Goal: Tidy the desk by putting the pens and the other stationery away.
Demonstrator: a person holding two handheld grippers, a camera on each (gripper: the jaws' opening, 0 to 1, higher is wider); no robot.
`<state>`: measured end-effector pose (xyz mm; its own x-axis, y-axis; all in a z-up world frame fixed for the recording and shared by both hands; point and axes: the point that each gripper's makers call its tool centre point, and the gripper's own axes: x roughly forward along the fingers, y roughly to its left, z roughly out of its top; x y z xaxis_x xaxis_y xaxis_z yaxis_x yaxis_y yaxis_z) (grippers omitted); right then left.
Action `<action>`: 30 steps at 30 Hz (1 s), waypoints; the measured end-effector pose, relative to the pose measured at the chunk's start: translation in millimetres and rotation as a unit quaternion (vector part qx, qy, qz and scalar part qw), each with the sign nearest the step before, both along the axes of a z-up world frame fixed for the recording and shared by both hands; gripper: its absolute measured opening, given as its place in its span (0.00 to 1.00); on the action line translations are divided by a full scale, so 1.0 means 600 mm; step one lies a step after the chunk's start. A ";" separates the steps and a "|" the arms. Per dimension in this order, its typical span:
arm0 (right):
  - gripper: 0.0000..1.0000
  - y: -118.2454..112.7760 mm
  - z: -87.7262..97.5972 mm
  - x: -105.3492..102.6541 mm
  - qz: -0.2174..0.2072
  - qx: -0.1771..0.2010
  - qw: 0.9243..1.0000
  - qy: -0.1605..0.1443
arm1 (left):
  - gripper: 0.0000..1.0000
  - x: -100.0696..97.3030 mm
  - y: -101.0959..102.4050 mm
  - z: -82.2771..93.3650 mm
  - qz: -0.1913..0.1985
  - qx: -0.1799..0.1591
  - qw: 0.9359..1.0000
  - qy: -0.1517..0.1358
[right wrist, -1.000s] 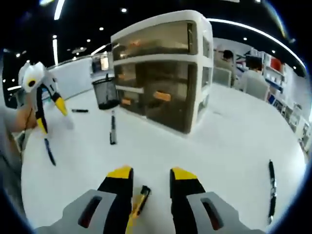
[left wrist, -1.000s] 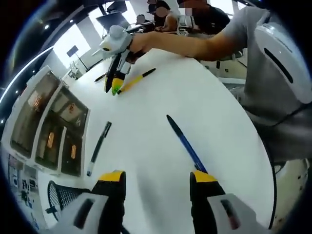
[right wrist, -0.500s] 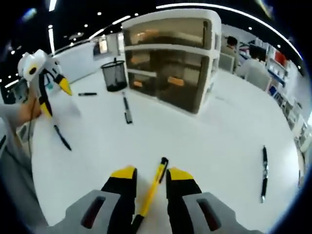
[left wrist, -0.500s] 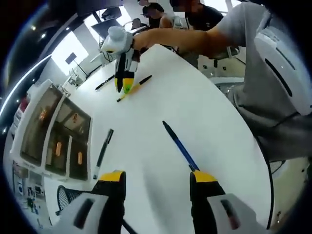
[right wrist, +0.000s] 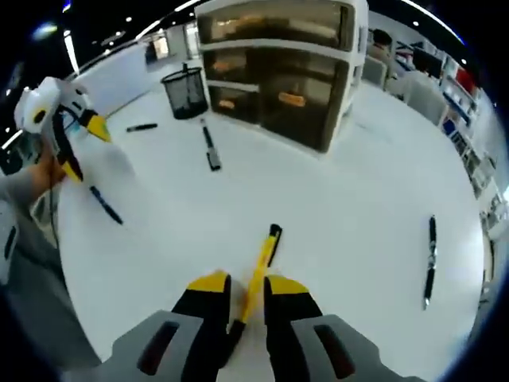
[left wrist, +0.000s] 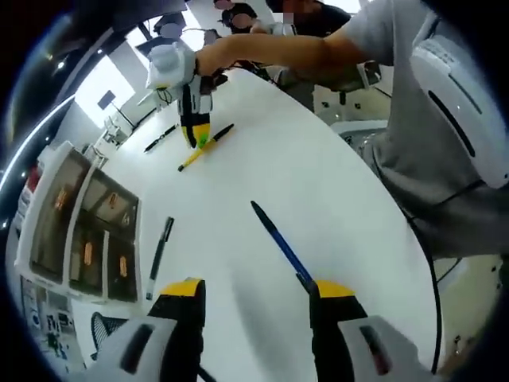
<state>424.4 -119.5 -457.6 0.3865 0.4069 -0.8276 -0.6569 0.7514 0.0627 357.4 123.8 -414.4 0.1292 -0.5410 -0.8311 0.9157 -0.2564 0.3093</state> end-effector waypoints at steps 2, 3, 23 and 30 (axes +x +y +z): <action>0.15 0.003 -0.006 0.004 -0.014 0.020 1.000 0.016 | 0.53 -0.002 -0.001 0.000 -0.002 -0.001 1.000 0.002; 0.15 0.004 -0.009 0.009 -0.016 0.022 1.000 0.016 | 0.53 -0.003 -0.002 0.000 -0.002 -0.001 1.000 0.002; 0.05 0.006 -0.031 0.022 -0.020 -0.137 0.986 0.088 | 0.52 -0.007 -0.001 -0.012 -0.003 0.014 1.000 0.004; 0.05 0.008 -0.031 0.018 -0.016 -0.163 0.978 0.127 | 0.52 -0.008 -0.004 -0.013 -0.004 0.013 1.000 0.003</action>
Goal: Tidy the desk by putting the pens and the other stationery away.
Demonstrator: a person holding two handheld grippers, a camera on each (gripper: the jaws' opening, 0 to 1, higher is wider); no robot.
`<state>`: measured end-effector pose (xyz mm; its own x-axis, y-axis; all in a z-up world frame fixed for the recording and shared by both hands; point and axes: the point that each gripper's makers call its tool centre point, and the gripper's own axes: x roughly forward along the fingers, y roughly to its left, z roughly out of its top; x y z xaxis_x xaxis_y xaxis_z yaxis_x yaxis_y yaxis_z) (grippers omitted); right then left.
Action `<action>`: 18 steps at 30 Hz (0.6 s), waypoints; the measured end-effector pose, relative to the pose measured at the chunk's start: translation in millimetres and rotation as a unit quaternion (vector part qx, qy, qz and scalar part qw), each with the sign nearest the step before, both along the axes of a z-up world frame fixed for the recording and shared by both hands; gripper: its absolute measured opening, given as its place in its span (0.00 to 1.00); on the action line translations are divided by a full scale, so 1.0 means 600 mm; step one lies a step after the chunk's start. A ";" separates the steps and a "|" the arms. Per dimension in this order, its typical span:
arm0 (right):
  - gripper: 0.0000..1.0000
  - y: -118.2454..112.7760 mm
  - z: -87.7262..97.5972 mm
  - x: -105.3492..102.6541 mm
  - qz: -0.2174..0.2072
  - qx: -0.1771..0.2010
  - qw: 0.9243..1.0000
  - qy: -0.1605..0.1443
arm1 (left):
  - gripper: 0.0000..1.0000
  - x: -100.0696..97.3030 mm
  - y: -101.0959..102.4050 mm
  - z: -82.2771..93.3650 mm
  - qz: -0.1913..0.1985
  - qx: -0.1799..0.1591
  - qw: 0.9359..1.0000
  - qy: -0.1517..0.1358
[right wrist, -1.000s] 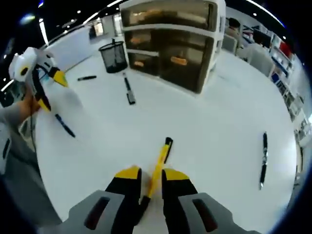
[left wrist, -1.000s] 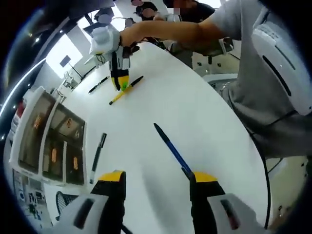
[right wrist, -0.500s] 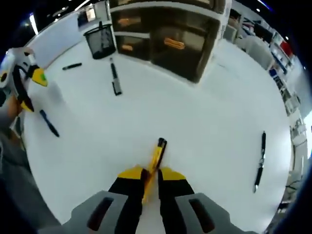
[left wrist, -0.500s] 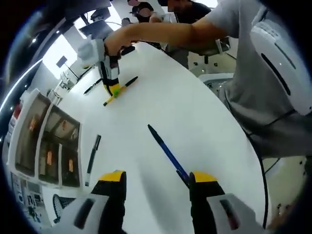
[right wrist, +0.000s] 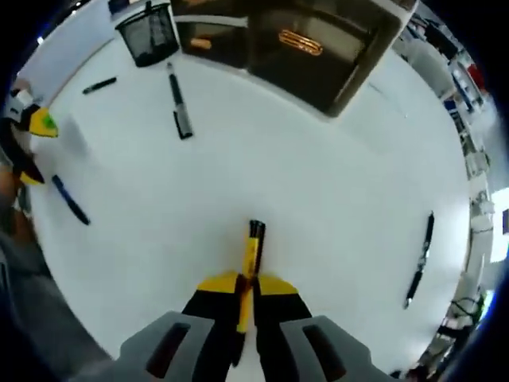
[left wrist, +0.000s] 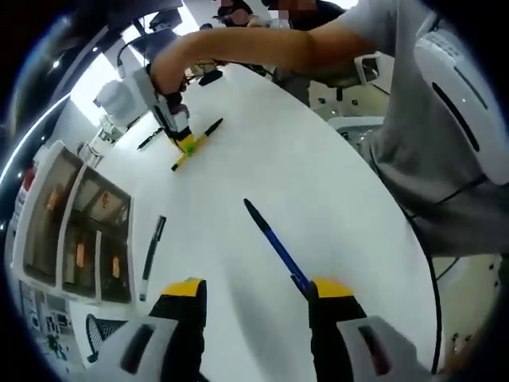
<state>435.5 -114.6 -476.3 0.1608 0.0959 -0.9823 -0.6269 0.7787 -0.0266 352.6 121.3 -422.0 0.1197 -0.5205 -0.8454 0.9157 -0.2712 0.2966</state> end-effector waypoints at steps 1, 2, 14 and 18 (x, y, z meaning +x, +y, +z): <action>0.05 -0.001 0.000 0.001 -0.003 0.000 1.000 0.007 | 0.52 0.000 0.000 0.001 0.000 0.000 1.000 -0.001; 0.05 -0.002 0.000 0.001 -0.007 0.000 1.000 0.011 | 0.52 0.000 0.000 0.001 0.000 0.000 1.000 -0.001; 0.04 -0.001 0.003 -0.008 0.002 -0.003 1.000 -0.001 | 0.52 -0.004 0.005 0.017 0.000 -0.005 1.000 -0.014; 0.03 0.003 0.003 -0.009 0.016 -0.016 1.000 -0.009 | 0.52 -0.009 0.004 0.016 -0.004 -0.005 1.000 -0.014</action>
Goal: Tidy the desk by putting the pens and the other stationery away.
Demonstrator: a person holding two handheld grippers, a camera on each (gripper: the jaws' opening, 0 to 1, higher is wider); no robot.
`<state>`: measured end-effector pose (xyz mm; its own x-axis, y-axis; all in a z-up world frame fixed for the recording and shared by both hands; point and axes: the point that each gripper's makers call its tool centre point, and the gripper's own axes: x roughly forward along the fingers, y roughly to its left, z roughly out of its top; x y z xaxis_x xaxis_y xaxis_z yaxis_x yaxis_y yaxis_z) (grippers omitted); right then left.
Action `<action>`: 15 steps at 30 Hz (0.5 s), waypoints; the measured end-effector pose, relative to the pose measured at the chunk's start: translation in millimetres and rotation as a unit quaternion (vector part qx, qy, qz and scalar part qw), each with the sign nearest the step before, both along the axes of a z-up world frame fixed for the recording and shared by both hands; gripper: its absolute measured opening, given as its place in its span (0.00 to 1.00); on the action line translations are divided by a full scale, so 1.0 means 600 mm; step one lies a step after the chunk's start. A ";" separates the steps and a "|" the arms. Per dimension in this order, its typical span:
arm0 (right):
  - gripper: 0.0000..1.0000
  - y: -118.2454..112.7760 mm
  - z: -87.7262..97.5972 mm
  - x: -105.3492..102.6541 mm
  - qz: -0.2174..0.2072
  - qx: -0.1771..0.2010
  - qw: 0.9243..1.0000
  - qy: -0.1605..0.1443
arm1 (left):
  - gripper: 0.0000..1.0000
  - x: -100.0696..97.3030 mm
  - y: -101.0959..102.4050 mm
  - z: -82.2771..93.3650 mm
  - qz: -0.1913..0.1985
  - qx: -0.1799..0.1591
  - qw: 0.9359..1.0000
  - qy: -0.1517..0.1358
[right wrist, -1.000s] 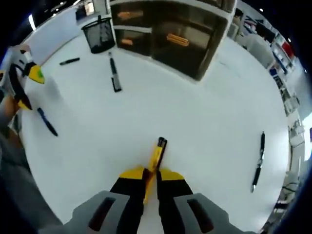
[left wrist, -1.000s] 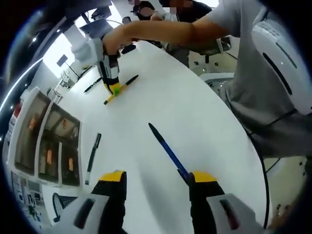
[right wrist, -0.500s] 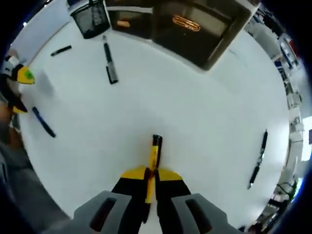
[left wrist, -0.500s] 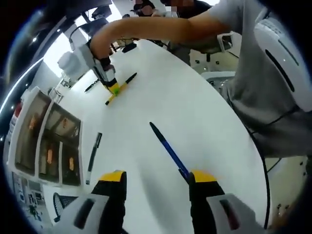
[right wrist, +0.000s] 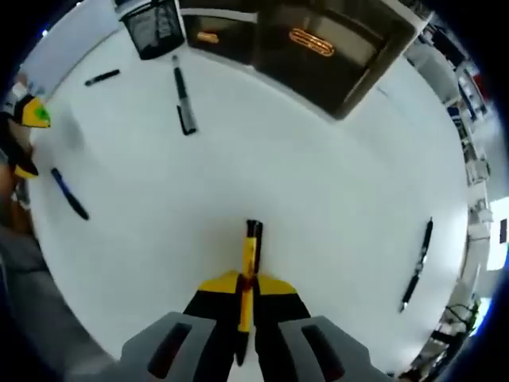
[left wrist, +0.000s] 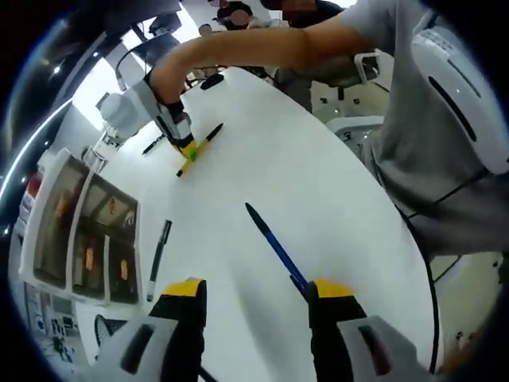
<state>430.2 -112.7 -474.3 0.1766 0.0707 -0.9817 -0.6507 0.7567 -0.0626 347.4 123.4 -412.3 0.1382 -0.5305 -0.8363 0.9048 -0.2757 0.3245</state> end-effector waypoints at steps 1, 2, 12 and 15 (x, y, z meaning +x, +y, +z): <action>0.03 0.000 0.000 -0.001 0.005 -0.008 1.000 -0.006 | 0.52 -0.002 0.000 -0.001 -0.003 0.002 1.000 0.001; 0.03 0.000 0.000 -0.003 0.008 -0.014 1.000 -0.010 | 0.52 -0.003 0.000 -0.002 -0.004 0.003 1.000 0.001; 0.03 0.000 0.003 -0.007 0.040 -0.075 0.996 -0.040 | 0.52 -0.014 0.000 0.014 -0.010 -0.006 1.000 -0.012; 0.03 -0.002 0.004 -0.012 0.029 -0.062 0.997 -0.044 | 0.52 -0.025 -0.012 0.018 -0.023 -0.012 1.000 -0.009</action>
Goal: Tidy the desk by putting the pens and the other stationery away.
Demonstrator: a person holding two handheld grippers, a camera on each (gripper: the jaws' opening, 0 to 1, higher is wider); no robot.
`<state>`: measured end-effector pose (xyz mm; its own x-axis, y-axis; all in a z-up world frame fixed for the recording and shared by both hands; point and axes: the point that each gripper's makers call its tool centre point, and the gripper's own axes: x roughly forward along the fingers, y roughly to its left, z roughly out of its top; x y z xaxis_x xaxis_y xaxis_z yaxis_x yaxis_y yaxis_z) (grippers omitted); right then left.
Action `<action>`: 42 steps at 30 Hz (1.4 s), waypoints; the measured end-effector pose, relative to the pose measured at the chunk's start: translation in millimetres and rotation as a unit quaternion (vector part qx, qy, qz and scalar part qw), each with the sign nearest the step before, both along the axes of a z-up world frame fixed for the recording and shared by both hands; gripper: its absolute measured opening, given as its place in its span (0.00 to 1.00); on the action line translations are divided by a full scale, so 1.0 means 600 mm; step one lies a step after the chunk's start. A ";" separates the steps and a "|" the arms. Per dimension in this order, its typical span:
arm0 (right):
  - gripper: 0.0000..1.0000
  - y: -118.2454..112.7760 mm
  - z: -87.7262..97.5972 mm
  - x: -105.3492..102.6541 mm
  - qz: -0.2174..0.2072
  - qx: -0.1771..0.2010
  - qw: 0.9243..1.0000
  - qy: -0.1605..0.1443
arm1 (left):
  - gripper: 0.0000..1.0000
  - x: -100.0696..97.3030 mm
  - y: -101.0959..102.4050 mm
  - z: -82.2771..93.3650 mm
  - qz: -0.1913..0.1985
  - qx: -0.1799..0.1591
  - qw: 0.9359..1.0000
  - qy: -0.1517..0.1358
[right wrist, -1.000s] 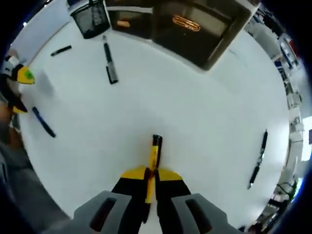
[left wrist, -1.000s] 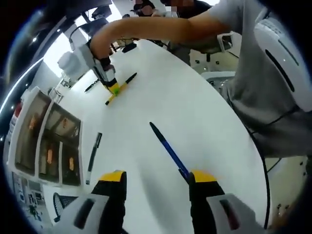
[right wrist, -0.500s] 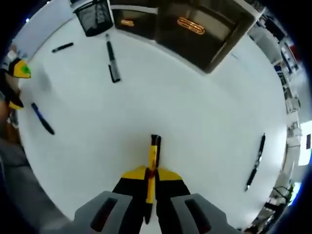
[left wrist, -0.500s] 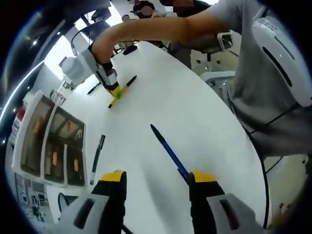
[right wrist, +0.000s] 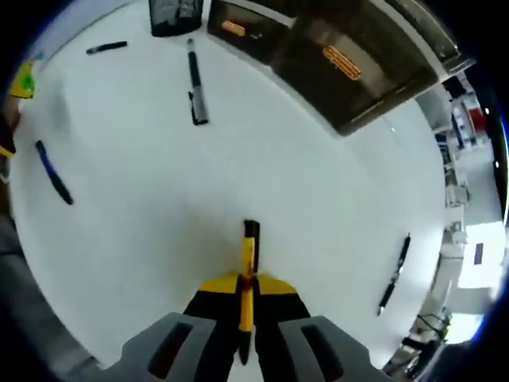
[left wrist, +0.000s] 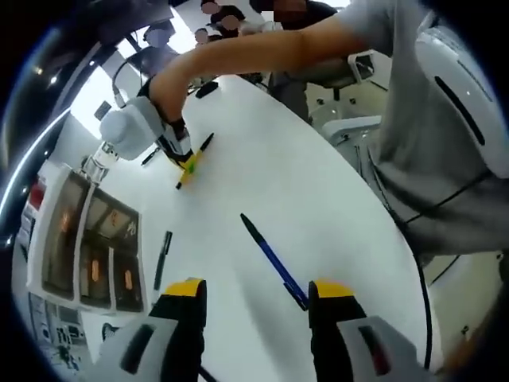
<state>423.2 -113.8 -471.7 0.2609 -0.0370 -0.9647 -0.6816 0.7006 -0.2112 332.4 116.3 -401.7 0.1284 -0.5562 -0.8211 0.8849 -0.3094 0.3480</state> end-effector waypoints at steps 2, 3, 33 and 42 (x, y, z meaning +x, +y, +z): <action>0.03 0.001 0.001 -0.003 0.001 0.011 1.000 -0.001 | 0.52 -0.008 -0.004 -0.002 -0.009 -0.002 1.000 0.007; 0.03 0.001 0.002 -0.005 0.002 0.019 1.000 -0.002 | 0.52 -0.013 -0.005 -0.004 -0.012 -0.001 1.000 0.009; 0.03 0.004 0.128 -0.036 -0.069 0.353 0.902 -0.240 | 0.52 -0.005 0.001 -0.009 -0.006 0.010 1.000 -0.002; 0.03 -0.004 0.178 -0.019 -0.094 0.458 0.816 -0.340 | 0.52 -0.007 0.002 -0.002 -0.009 0.006 1.000 -0.004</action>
<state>411.9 -116.2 -365.2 0.8194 0.5178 -0.2458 -0.4881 0.8552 0.1745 328.0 117.8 -403.2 0.1259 -0.5493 -0.8261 0.8764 -0.3287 0.3521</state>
